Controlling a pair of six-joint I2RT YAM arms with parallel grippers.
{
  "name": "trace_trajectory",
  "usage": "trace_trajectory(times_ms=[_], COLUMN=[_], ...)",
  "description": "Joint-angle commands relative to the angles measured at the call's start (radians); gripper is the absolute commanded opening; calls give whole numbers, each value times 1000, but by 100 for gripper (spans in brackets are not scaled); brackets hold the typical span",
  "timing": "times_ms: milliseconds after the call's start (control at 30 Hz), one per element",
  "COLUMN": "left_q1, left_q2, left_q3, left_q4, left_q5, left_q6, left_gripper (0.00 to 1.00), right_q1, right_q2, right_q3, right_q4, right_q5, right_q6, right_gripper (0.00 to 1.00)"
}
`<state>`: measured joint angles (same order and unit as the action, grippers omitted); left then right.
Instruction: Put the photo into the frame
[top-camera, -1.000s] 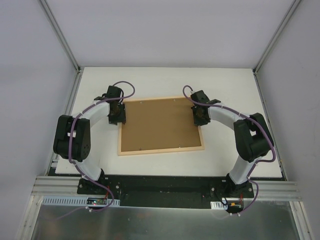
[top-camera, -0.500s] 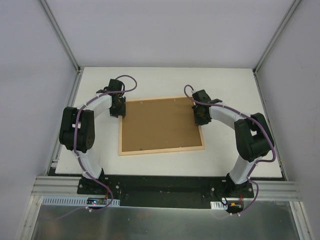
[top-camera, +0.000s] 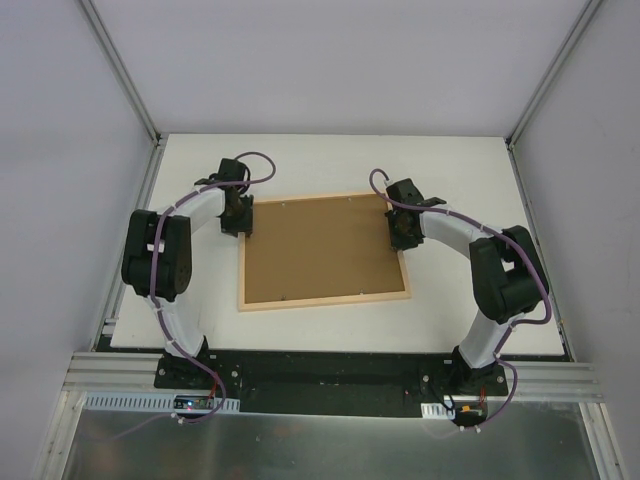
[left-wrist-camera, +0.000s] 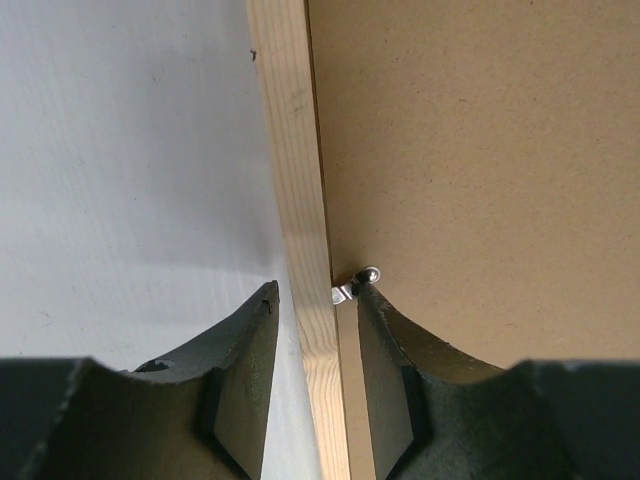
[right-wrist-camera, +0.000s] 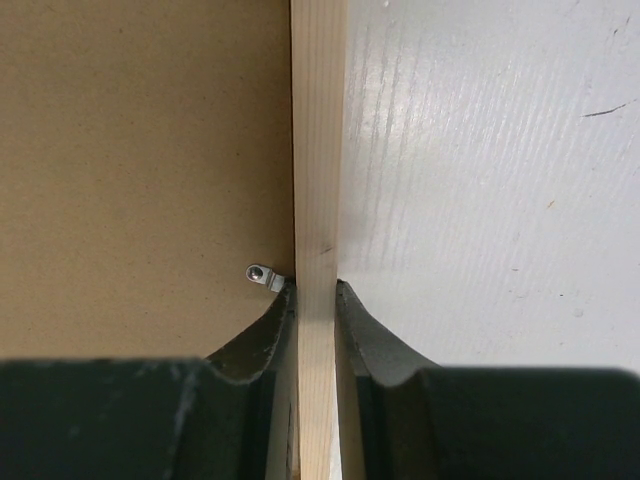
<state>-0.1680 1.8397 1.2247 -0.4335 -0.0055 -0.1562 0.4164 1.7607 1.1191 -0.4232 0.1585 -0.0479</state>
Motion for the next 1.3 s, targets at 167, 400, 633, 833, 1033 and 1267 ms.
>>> trace_trajectory(times_ms=[167, 400, 633, 833, 1033, 1267], left_q1=[10, 10, 10, 9, -71, -272], left_q2=[39, 46, 23, -94, -230, -352], left_q3=[39, 38, 42, 71, 68, -16], left_q4=[-27, -31, -33, -44, -59, -60], left_q5=[-33, -80, -77, -67, -83, -154], left_q6=[3, 26, 17, 17, 12, -32], left_gripper=[28, 5, 3, 37, 48, 49], right_q1=[-19, -24, -27, -27, -27, -28], right_q2=[-9, -4, -3, 0, -6, -29], right_q3=[-2, -1, 5, 27, 85, 79], right_q4=[-22, -22, -26, -45, -98, -129], right_q5=[29, 30, 27, 16, 7, -7], right_q6=[-23, -26, -20, -13, -7, 5], right_gripper=[0, 0, 0, 20, 36, 45])
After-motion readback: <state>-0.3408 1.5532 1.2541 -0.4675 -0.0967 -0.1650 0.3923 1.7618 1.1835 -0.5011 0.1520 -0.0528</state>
